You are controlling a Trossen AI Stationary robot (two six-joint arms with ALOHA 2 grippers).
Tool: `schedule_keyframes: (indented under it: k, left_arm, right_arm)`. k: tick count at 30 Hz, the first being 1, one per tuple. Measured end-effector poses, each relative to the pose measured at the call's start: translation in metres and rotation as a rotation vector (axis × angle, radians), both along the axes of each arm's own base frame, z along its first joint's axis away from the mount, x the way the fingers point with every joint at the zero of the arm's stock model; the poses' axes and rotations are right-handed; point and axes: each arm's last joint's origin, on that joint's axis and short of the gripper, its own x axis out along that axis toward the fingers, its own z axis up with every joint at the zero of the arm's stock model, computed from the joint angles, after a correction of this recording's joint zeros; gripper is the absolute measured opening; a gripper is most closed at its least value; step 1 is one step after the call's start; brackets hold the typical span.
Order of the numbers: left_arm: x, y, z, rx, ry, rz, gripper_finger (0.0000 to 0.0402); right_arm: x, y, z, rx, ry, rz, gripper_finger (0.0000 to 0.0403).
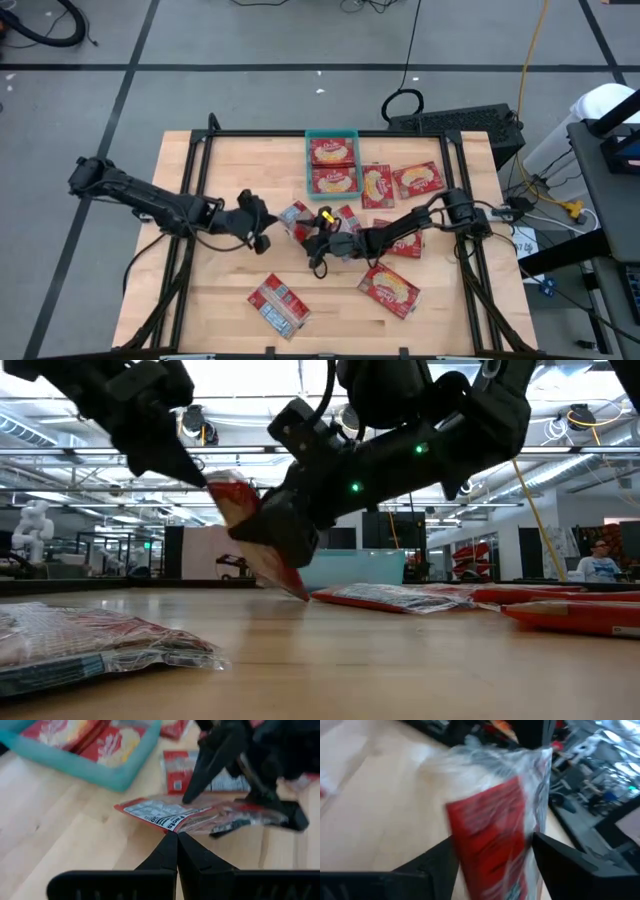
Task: Sort popcorn bags into baskets
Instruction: Put the red popcorn bag into the blue bin
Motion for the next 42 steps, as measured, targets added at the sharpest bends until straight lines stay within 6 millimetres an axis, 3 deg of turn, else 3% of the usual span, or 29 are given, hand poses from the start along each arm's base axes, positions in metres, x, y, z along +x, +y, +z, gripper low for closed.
schedule_keyframes:
  k: [6, 14, 22, 26, 31, 37, 42]
  left_arm:
    - [0.007, 0.011, 0.005, 0.034, -0.04, -0.058, 0.0002]
    - [0.011, 0.02, 0.014, 0.204, -0.071, -0.148, 0.0023]
    - [0.0, 0.031, 0.034, 0.286, -0.147, -0.15, 0.0071]
    - [-0.004, 0.036, 0.052, 0.338, -0.271, -0.132, 0.0117]
    - [0.005, 0.044, 0.067, 0.405, -0.431, -0.091, 0.0195]
    - [0.034, 0.058, 0.057, 0.313, -0.437, -0.123, 0.0281]
    - [0.058, 0.066, 0.035, 0.265, -0.315, -0.216, 0.0299]
  right_arm:
    - [-0.003, -0.006, 0.013, -0.076, 0.001, -0.165, 0.0144]
    - [-0.008, -0.036, 0.044, 0.026, 0.045, -0.114, 0.0012]
    - [-0.029, -0.068, 0.079, 0.154, 0.171, -0.037, 0.0029]
    - [-0.046, -0.084, 0.102, 0.25, 0.209, 0.01, 0.0017]
    - [-0.065, -0.103, 0.135, 0.394, 0.144, 0.089, 0.0013]
    - [-0.07, -0.11, 0.132, 0.49, 0.193, 0.13, 0.0024]
    - [-0.068, -0.108, 0.123, 0.486, 0.243, 0.129, 0.0023]
